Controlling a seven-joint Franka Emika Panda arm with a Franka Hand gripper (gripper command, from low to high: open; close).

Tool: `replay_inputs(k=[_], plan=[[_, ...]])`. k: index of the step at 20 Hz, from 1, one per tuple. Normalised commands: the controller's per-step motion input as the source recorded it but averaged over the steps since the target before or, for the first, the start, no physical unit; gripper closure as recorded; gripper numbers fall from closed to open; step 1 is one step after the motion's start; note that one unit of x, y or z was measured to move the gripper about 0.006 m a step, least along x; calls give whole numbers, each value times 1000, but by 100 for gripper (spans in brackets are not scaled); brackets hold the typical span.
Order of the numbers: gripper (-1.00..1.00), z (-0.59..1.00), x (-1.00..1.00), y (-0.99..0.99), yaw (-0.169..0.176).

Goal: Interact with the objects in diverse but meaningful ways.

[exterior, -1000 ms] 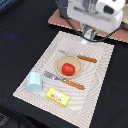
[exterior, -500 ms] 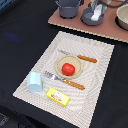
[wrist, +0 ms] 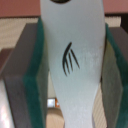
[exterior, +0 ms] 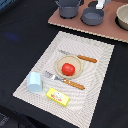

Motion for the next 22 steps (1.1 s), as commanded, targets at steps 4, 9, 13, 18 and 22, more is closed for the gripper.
replay_inputs(k=[4, 9, 13, 18, 22], plan=[[100, -16, 14, 717, 12], [100, -164, 40, 487, 3], [100, -311, 4, 277, 0], [100, -344, 0, 252, 0], [100, -344, 0, 277, 0]])
